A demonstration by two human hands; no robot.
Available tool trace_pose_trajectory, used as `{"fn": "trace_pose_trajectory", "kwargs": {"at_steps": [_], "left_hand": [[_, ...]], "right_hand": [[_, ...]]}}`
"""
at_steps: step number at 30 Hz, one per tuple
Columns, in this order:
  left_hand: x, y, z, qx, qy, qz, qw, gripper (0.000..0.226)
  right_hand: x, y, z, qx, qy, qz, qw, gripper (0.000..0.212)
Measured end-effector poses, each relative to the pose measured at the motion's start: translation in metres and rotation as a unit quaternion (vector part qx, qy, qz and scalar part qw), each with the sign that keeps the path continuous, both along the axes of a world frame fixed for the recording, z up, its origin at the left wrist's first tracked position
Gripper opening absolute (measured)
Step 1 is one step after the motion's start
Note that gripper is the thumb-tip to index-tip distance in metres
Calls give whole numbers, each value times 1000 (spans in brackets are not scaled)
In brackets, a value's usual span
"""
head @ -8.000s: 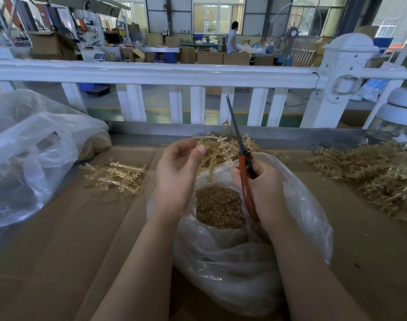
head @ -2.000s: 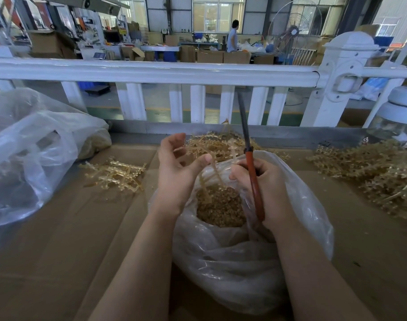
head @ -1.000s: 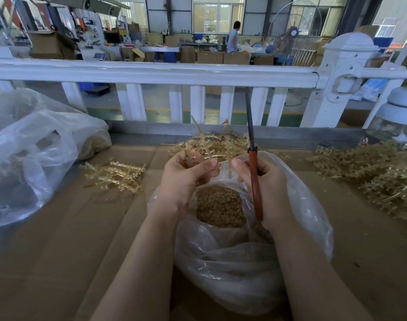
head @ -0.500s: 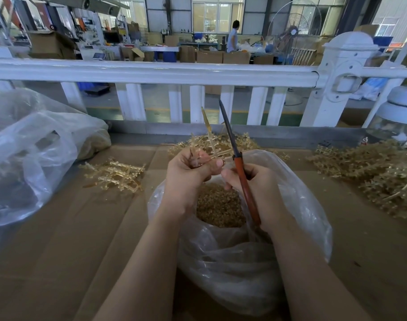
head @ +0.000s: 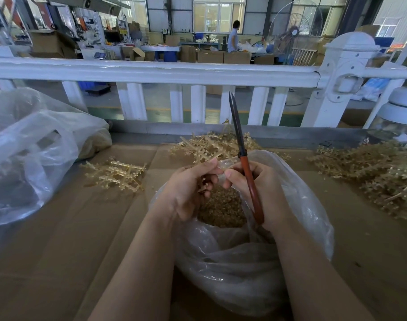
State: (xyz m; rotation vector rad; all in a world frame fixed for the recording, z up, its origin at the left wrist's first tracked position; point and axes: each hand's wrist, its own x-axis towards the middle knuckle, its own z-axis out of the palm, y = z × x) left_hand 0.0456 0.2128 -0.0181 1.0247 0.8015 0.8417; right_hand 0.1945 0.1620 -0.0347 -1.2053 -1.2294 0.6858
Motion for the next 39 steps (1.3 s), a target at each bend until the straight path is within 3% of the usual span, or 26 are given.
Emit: {"fn": "trace_pose_trajectory", "kwargs": {"at_steps": [13, 19, 29, 39], "left_hand": [[-5, 0, -1, 52, -60, -50, 996, 23], [-9, 2, -2, 86, -56, -87, 991, 8], [-6, 1, -3, 77, -53, -21, 995, 7], [-9, 5, -4, 38, -122, -32, 991, 7]], "right_hand": [[-2, -3, 3, 2, 23, 29, 999, 17], [-1, 1, 1, -3, 9, 22, 1000, 19], [-2, 5, -6, -12, -42, -9, 999, 12], [1, 11, -13, -22, -56, -66, 996, 18]]}}
